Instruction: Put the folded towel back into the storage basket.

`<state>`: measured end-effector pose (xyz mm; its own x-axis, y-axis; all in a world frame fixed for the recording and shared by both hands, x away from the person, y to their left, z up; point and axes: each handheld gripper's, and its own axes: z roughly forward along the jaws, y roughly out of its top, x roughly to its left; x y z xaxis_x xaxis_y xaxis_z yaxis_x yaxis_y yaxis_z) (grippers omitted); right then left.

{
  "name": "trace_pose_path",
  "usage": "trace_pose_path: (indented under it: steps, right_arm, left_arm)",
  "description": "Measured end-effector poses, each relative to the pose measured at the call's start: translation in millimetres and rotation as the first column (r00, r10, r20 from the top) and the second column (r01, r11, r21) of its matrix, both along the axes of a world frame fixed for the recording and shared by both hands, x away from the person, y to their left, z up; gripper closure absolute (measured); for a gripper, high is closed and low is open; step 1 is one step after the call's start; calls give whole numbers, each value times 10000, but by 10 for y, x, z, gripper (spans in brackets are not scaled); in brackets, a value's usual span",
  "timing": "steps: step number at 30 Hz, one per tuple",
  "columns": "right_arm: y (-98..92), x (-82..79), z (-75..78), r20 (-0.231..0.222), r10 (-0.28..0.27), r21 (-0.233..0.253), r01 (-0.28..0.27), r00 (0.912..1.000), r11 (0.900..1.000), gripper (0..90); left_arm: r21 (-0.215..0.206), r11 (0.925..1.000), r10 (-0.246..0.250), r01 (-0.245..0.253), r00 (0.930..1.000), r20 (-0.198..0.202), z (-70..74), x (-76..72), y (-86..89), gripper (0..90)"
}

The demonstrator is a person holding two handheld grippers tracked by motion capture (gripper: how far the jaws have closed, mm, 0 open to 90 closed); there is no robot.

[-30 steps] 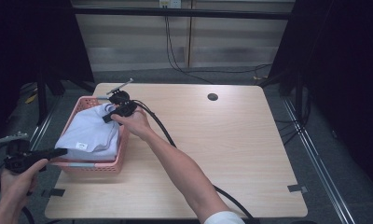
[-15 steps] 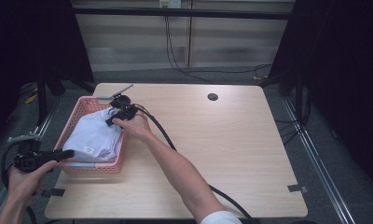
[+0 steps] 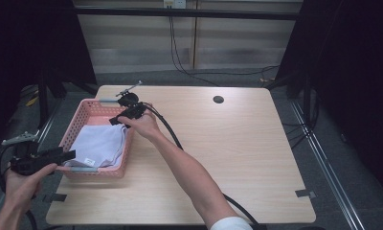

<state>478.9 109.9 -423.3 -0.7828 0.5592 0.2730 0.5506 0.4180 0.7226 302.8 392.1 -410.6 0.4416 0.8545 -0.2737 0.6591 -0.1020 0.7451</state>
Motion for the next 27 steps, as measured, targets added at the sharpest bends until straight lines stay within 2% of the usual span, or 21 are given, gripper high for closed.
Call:
trace_pose_path:
  steps: [1,4,8,9,10,12,13,16,21,22,23,25,27]
  right_arm:
    - [-32,-10,21,-6,82,44,-82,10000,10000,371]
    - [-147,-48,64,99,354,178,-356,9993,9992,360]
    - [-425,-131,141,328,402,391,-414,9987,9984,345]
    - [-494,-157,160,381,402,447,-419,9985,9981,341]
    - [-494,-157,160,381,402,447,-419,9985,9981,341]
    - [-656,-219,197,547,359,556,-390,9979,9977,340]
    - [-714,-241,205,611,304,649,-343,9977,9973,341]
    - [-959,-330,223,742,110,929,-179,9972,9955,340]
    - [-1322,-484,246,920,-157,1210,44,9956,9926,335]
    - [-1421,-537,242,829,-195,1418,76,9964,9899,327]
    - [-1564,-622,215,930,-288,1460,150,9953,9892,327]
    - [-1613,-653,204,959,-305,1368,172,9949,9905,326]
    - [-1770,-740,169,1001,-357,1356,219,9943,9905,324]
  left_arm:
    - [153,9999,-64,64,10000,33,6,-4,-25,387]
    - [-27,9999,-113,113,9999,69,14,-14,-101,400]
    - [55,9999,-90,89,9998,188,27,-27,-244,365]
    - [159,9997,-178,173,9994,312,31,-31,-351,354]
    - [159,9997,-178,173,9994,312,31,-31,-351,347]
    - [407,9991,-110,89,9987,501,33,-32,-480,349]
    - [573,9982,-209,182,9987,474,33,-23,-550,338]
    - [662,9972,-370,340,9983,448,28,2,-705,305]
    - [371,9964,-775,758,9958,490,15,24,-1006,256]
    - [329,9957,-877,862,9951,457,15,32,-1072,255]
    - [331,9951,-947,933,9945,437,17,39,-1138,249]
    - [270,9931,-1156,1143,9919,518,26,42,-1255,242]
    - [84,9902,-1400,1397,9887,538,23,40,-1367,231]
